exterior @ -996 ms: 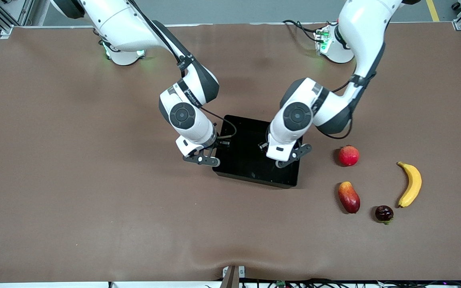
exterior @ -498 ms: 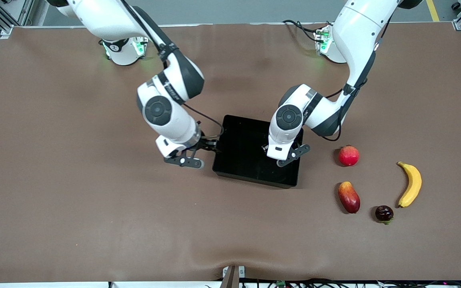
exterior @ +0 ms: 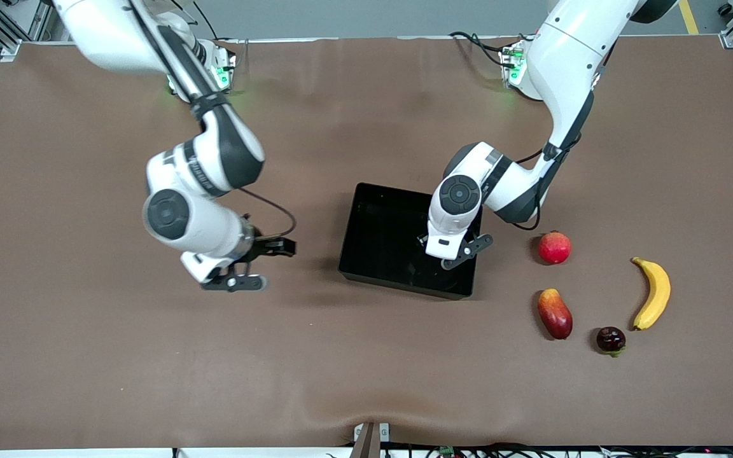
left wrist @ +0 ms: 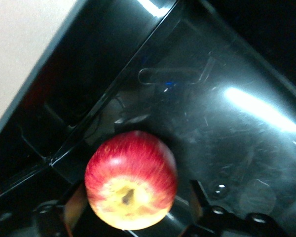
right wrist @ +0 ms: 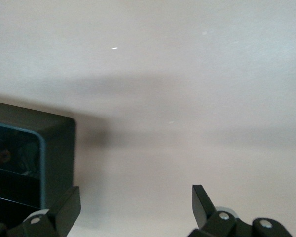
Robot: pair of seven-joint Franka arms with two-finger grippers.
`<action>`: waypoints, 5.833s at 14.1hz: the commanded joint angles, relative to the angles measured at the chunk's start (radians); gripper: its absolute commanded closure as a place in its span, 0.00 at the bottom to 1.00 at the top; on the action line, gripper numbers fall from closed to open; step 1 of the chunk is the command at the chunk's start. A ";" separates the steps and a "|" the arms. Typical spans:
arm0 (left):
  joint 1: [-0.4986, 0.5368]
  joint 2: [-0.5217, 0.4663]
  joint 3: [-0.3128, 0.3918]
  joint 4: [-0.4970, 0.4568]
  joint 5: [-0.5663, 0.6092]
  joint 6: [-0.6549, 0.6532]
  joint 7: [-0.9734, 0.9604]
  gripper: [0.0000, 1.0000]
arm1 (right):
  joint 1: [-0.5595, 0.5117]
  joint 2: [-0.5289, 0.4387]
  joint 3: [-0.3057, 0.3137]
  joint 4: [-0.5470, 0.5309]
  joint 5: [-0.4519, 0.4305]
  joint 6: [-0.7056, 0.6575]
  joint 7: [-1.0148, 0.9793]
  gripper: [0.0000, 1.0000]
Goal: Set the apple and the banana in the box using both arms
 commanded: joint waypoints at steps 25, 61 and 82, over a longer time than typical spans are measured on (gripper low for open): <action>0.816 0.077 -0.005 0.070 0.266 0.081 1.369 0.00 | -0.233 -0.266 0.017 -0.099 -0.048 -0.198 -0.220 0.00; 0.056 0.199 -0.249 0.235 0.154 -0.046 0.088 1.00 | -0.327 -0.503 -0.096 0.058 -0.128 -0.640 -0.175 0.00; 0.343 -0.325 -0.163 0.304 0.142 -0.497 0.557 0.00 | -0.353 -0.506 -0.101 0.038 -0.165 -0.524 -0.314 0.00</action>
